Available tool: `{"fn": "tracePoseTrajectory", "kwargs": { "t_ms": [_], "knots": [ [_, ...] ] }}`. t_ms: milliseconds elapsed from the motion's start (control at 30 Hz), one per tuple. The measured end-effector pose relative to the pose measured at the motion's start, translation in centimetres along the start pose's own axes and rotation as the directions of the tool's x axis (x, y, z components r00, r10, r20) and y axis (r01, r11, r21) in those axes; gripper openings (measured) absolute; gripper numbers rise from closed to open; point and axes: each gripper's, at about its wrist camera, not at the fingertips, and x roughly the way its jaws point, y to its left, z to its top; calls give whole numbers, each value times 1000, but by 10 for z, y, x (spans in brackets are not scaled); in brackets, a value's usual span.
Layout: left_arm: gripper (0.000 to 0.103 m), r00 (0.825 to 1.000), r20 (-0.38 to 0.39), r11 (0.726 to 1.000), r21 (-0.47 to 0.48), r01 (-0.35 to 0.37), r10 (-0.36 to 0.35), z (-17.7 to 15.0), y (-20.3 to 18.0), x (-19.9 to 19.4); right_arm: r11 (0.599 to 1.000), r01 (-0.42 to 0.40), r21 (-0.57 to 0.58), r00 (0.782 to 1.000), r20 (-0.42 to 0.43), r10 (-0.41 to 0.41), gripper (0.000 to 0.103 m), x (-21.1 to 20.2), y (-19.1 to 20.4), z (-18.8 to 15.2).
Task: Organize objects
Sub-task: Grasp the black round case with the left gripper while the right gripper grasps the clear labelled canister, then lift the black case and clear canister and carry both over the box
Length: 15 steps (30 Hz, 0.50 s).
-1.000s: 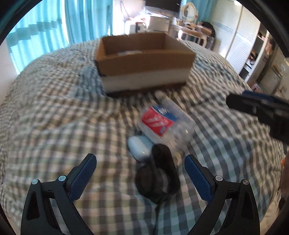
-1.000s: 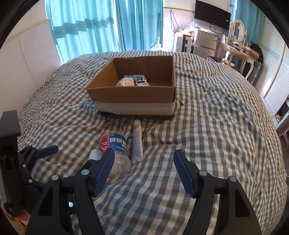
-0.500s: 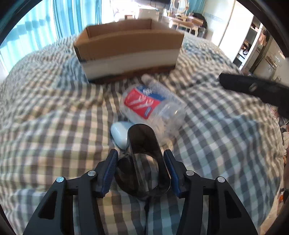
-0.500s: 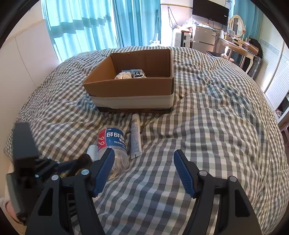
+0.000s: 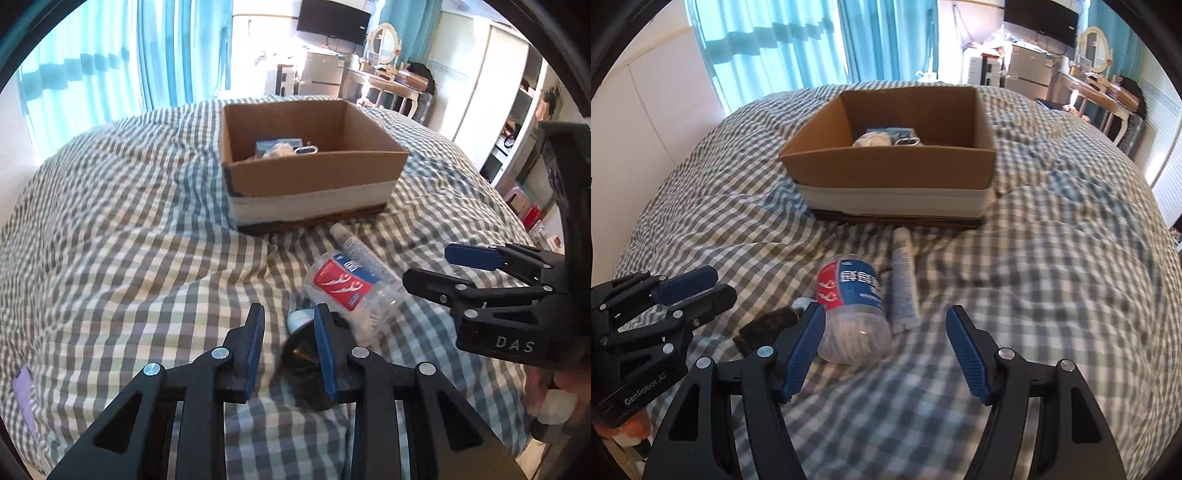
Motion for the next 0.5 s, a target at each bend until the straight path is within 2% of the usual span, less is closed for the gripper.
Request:
{"fn": "tracePoseTrajectory", "kwargs": {
  "t_ms": [133,167,200,233,267,333,500],
  "knots": [
    [33,1000,-6,999,-46,-21,21,-2,16,4,1000,-12,-18,999,-35,11,68,20,8,6],
    [37,1000,-8,998,-50,-23,23,-2,20,4,999,-11,-31,999,-50,9,68,27,11,7],
    [47,999,-4,998,-59,-34,33,-1,24,4,999,-11,-44,998,-67,8,68,35,16,8],
    [51,999,0,997,-62,-41,41,-2,27,3,998,-16,-57,996,-83,11,68,43,20,8],
    [54,999,3,997,-64,-49,49,-3,29,3,998,-21,-67,995,-100,14,67,51,24,7],
    [57,998,2,996,-65,-62,62,-3,31,5,996,-28,-82,990,-140,16,58,70,28,6],
    [70,997,-23,995,-70,-74,73,-5,34,14,996,-39,-76,986,-167,26,62,93,29,8]
  ]
}}
